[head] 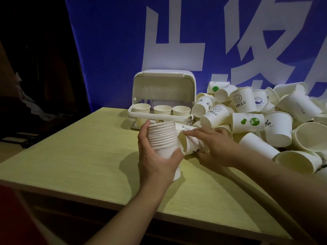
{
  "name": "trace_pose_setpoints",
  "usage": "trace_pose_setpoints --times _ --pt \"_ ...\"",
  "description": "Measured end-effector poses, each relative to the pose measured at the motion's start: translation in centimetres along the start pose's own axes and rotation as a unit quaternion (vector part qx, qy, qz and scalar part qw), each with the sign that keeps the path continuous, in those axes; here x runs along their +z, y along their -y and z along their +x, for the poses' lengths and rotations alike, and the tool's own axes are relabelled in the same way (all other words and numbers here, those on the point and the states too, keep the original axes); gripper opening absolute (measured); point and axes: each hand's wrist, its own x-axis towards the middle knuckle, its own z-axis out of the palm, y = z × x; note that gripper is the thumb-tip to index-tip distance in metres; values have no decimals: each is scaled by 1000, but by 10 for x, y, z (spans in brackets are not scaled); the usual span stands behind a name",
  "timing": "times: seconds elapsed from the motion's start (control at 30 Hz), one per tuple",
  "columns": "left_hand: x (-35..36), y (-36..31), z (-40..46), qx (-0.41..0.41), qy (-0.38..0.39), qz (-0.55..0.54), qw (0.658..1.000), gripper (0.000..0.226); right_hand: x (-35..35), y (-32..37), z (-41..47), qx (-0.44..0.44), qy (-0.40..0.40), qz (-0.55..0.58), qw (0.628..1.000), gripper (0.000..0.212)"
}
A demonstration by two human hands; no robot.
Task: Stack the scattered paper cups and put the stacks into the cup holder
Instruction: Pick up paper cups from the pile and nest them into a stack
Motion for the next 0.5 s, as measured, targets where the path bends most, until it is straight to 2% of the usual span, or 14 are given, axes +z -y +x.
trace_pose_setpoints --times 0.1,0.17,0.23,0.3,0.37,0.43,0.5 --pt "0 -1 0 -5 2 0 1000 108 1 -1 4 -18 1 -85 996 80" --pt "0 -1 0 -2 4 -2 1000 107 -1 -2 6 -12 -13 -67 998 80" --pt "0 -1 -1 4 3 -14 1000 106 -11 -1 6 9 -78 105 991 80" --pt "-1 -1 -1 10 0 -28 1000 107 -27 1 6 41 -167 292 941 79" --pt "0 -1 -1 24 9 -26 999 106 -45 8 7 74 -223 391 890 77" --pt "1 -1 -1 38 28 -15 999 102 -60 19 11 80 -238 462 851 74" --pt "3 -2 -2 50 52 -7 997 103 -69 32 14 68 -237 493 834 71"
